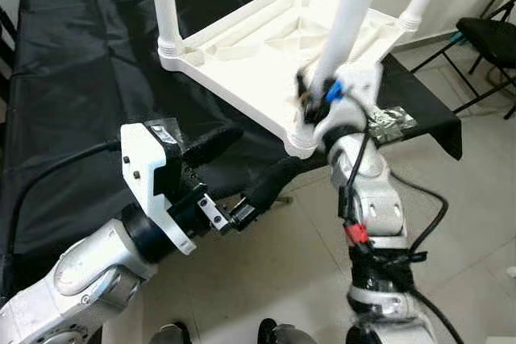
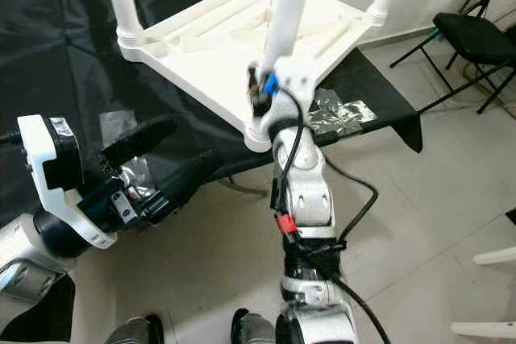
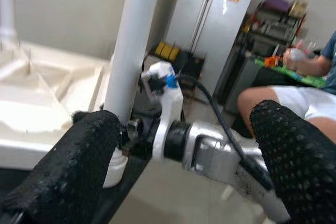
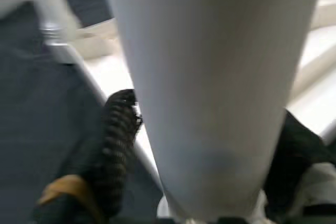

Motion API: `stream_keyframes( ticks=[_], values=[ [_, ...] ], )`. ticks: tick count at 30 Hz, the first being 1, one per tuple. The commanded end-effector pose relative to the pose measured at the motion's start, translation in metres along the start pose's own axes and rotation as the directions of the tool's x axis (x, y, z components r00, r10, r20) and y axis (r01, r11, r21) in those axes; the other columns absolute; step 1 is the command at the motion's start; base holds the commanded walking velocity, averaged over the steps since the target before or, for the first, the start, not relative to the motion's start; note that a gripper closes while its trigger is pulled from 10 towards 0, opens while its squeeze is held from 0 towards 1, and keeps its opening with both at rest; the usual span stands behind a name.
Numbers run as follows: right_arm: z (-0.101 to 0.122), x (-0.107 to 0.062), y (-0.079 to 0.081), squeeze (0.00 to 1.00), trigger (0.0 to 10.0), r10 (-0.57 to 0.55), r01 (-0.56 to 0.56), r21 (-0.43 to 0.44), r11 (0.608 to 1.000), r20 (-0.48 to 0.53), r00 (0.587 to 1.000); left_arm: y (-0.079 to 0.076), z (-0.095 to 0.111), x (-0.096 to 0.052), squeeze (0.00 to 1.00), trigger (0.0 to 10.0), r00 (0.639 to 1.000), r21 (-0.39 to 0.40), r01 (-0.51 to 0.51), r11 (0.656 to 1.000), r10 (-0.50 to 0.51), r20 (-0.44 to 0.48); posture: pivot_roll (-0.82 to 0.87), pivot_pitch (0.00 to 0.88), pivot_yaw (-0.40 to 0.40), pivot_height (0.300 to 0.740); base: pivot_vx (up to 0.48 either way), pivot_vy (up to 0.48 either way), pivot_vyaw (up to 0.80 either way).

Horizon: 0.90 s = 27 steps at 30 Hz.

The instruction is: Building children table

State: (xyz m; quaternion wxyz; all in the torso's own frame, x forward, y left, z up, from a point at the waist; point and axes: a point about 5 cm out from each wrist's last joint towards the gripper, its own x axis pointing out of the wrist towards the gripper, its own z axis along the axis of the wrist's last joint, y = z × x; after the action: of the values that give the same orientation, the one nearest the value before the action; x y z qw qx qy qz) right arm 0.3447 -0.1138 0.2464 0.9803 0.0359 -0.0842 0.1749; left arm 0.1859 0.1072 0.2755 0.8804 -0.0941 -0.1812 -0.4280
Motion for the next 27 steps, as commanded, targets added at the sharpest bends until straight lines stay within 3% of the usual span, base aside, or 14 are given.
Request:
stream_keyframes(
  ticks=[1,3,4,5,6,7,8,9,15,16,17,18,24,27],
  values=[
    [0.021,0.000,0.005,1.00,10.0,0.091,-0.089,-0.023,0.996,0.082,0.993,-0.003,-0.003,0.000,0.00,10.0,1.000,-0.009,0.016,1.000,-0.016,-0.013,0.04,0.313,-0.073,0.740,0.000,0.000,0.00],
    [0.041,-0.002,-0.008,1.00,10.0,0.256,-0.246,-0.104,0.964,0.104,0.961,-0.002,-0.003,-0.001,0.00,10.0,1.000,-0.009,0.017,1.000,-0.017,-0.019,0.05,0.316,-0.072,0.740,0.000,0.000,0.00],
    [0.041,-0.002,-0.008,1.00,10.0,0.256,-0.246,-0.104,0.964,0.104,0.961,-0.002,-0.003,-0.001,0.00,10.0,1.000,-0.009,0.017,1.000,-0.017,-0.019,0.05,0.316,-0.072,0.740,0.000,0.000,0.00],
    [0.045,-0.005,-0.015,1.00,10.0,0.357,-0.344,-0.146,0.927,0.072,0.931,-0.002,-0.003,-0.001,0.00,10.0,1.000,-0.010,0.017,1.000,-0.017,-0.020,0.05,0.315,-0.070,0.740,0.000,0.000,0.00],
    [0.046,-0.008,-0.022,0.93,10.0,0.471,-0.464,-0.181,0.867,-0.002,0.882,-0.003,-0.003,-0.001,0.00,10.0,1.000,-0.011,0.018,1.000,-0.019,-0.020,0.05,0.320,-0.071,0.740,0.000,0.000,0.00],
    [0.046,-0.008,-0.022,0.93,10.0,0.471,-0.464,-0.181,0.867,-0.002,0.882,-0.003,-0.003,-0.001,0.00,10.0,1.000,-0.011,0.018,1.000,-0.019,-0.020,0.05,0.320,-0.071,0.740,0.000,0.000,0.00],
    [0.045,-0.011,-0.027,0.93,10.0,0.530,-0.530,-0.193,0.826,-0.057,0.846,-0.003,-0.003,-0.001,0.00,10.0,1.000,-0.012,0.019,1.000,-0.020,-0.020,0.05,0.320,-0.071,0.740,0.000,0.000,0.00],
    [0.045,-0.011,-0.034,0.00,10.0,0.574,-0.581,-0.178,0.795,-0.094,0.814,-0.003,-0.003,-0.001,0.00,10.0,1.000,-0.012,0.021,1.000,-0.021,-0.020,0.05,0.319,-0.068,0.740,0.000,0.000,0.00],
    [0.058,-0.003,-0.051,0.00,10.0,0.656,-0.669,-0.177,0.722,-0.133,0.743,-0.004,-0.002,0.000,0.00,10.0,1.000,-0.009,0.021,1.000,-0.021,-0.021,0.07,0.326,-0.068,0.740,0.000,0.000,0.00],
    [0.062,0.000,-0.053,0.00,8.7,0.671,-0.681,-0.169,0.713,-0.120,0.732,-0.004,-0.002,-0.001,0.00,10.0,1.000,-0.009,0.019,1.000,-0.019,-0.022,0.07,0.326,-0.068,0.740,0.000,0.000,0.00],
    [0.062,0.000,-0.053,0.00,8.7,0.671,-0.681,-0.169,0.713,-0.120,0.732,-0.004,-0.002,-0.001,0.00,10.0,1.000,-0.009,0.019,1.000,-0.019,-0.022,0.07,0.326,-0.068,0.740,0.000,0.000,0.00],
    [0.067,0.003,-0.055,0.00,0.0,0.672,-0.680,-0.165,0.715,-0.107,0.733,-0.005,-0.002,-0.001,0.00,10.0,1.000,-0.007,0.017,1.000,-0.017,-0.023,0.08,0.328,-0.071,0.740,0.000,0.000,0.00],
    [0.071,0.006,-0.059,0.00,0.0,0.692,-0.700,-0.165,0.695,-0.112,0.713,-0.005,-0.001,-0.002,0.00,10.0,1.000,-0.005,0.012,1.000,-0.012,-0.025,0.08,0.330,-0.071,0.740,0.000,0.000,0.00],
    [0.071,0.005,-0.062,0.00,0.0,0.708,-0.724,-0.184,0.664,-0.154,0.689,-0.005,-0.001,-0.002,0.00,10.0,1.000,-0.007,0.010,1.000,-0.010,-0.026,0.08,0.333,-0.071,0.740,0.000,0.000,0.00]
  ],
)
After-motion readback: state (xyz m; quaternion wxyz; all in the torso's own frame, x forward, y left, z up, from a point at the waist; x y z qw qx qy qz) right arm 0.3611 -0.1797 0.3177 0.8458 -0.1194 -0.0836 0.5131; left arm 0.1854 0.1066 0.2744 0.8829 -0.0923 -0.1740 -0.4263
